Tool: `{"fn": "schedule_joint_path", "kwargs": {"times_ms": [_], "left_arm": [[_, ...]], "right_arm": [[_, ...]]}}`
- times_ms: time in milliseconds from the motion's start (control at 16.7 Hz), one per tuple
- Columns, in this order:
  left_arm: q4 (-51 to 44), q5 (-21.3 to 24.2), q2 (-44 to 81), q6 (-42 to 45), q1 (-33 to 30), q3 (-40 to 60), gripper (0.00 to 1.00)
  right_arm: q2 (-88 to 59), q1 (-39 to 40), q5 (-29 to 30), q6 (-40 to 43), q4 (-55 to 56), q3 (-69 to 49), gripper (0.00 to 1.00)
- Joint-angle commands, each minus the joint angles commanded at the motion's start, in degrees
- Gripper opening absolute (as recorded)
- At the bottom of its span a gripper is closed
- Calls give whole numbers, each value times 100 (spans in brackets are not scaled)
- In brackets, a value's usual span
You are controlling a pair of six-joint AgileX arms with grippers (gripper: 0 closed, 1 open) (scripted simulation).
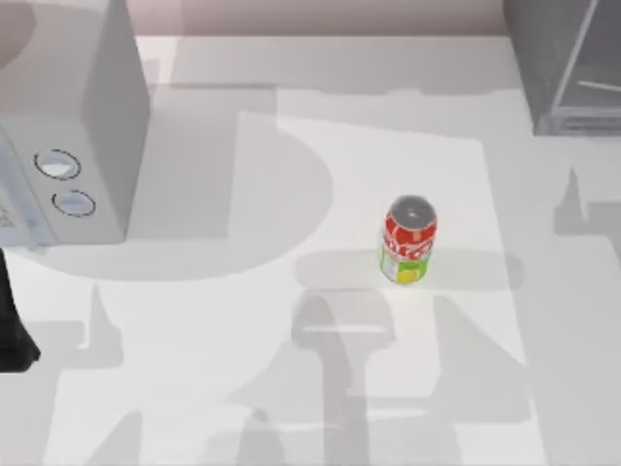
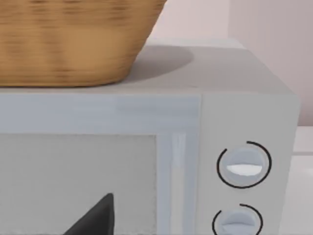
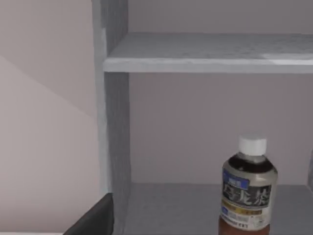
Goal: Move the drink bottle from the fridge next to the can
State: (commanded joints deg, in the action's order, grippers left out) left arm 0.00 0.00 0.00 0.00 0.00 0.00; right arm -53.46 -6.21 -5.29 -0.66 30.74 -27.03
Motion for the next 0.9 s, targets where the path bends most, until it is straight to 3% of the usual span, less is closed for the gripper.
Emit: {"fn": "schedule_joint_path", "kwargs": {"times_ms": [480, 900], "left_arm": [[0, 0, 0, 0, 0, 0, 100], [0, 0, 0, 0, 0, 0, 100]], "right_arm": [[-5024, -485, -417, -25, 2375, -2084, 100], [-6630, -672, -569, -25, 3304, -2903, 100]]}}
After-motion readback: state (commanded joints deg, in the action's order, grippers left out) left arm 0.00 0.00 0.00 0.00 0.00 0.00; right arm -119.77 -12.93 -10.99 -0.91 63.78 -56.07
